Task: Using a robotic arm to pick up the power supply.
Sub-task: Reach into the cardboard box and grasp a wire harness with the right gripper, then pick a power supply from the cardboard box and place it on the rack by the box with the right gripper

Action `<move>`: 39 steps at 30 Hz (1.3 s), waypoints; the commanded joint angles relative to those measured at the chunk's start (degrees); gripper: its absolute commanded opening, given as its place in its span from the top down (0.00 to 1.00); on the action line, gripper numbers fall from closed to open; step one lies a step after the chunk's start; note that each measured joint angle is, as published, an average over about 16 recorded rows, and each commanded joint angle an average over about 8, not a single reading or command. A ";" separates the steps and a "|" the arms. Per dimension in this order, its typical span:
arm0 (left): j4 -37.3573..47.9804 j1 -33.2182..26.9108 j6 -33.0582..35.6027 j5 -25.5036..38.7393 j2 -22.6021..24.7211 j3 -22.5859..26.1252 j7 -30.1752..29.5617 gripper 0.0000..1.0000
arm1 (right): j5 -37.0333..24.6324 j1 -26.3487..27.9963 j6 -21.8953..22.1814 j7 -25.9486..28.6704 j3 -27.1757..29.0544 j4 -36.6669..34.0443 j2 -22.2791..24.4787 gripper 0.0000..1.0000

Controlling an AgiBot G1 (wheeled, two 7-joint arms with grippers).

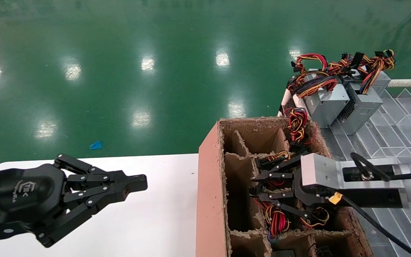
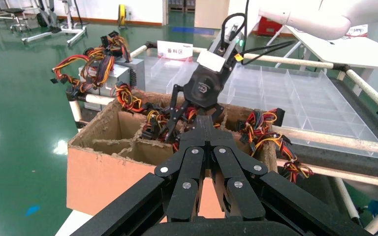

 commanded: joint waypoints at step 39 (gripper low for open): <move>0.00 0.00 0.00 0.00 0.00 0.00 0.00 1.00 | 12.87 9.95 4.95 -8.58 14.11 17.76 7.51 1.00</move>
